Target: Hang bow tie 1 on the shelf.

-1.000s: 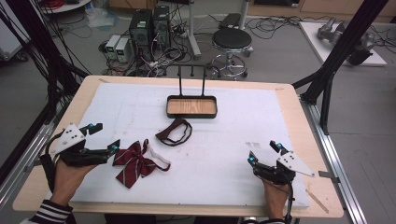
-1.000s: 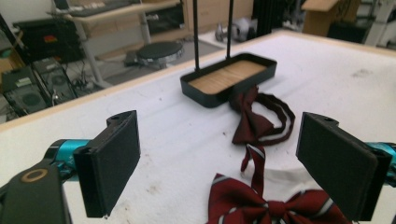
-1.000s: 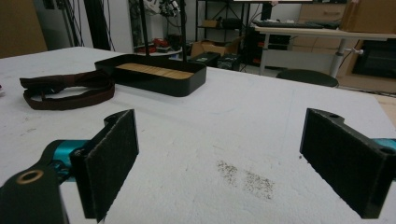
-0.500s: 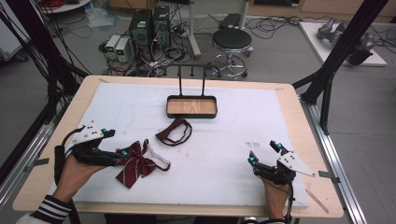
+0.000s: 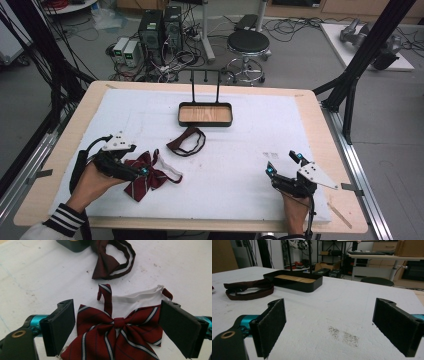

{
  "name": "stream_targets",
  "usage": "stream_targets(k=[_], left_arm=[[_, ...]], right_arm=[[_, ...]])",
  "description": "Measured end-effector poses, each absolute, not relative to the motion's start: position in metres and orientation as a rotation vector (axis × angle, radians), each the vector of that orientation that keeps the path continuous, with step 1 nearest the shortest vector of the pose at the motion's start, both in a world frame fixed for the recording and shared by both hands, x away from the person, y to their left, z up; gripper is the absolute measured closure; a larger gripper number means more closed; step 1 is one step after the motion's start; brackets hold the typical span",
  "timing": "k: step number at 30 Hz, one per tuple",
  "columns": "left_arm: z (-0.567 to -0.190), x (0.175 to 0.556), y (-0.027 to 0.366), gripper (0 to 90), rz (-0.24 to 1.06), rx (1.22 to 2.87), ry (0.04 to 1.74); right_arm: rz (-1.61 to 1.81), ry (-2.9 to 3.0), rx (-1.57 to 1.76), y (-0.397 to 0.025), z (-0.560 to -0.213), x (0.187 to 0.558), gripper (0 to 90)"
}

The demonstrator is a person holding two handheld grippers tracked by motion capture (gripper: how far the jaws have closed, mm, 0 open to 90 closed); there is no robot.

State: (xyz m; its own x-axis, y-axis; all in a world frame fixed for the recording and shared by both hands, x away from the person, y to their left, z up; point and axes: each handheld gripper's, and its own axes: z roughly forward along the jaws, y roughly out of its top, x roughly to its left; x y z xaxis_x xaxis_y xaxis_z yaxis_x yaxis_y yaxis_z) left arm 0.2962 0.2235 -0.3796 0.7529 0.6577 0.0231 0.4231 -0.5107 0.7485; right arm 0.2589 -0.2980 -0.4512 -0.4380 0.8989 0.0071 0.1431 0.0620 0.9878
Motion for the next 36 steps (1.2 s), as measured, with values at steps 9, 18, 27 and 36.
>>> stream_targets(k=[9,18,27,36], left_arm=[[-0.388,0.303,0.213,17.2,0.343,2.269,0.807],[-0.398,0.307,0.206,19.5,0.313,2.337,0.821],[-0.408,0.313,0.199,23.7,0.287,2.399,0.849],[-0.411,0.316,0.198,27.6,0.263,2.447,0.885]], right_arm=[[1.439,1.673,1.055,-0.298,-0.451,0.259,10.7],[1.441,1.673,1.054,-0.298,-0.451,0.259,10.7],[1.438,1.675,1.052,-0.298,-0.451,0.259,10.7],[1.438,1.674,1.052,-0.298,-0.451,0.258,10.7]])
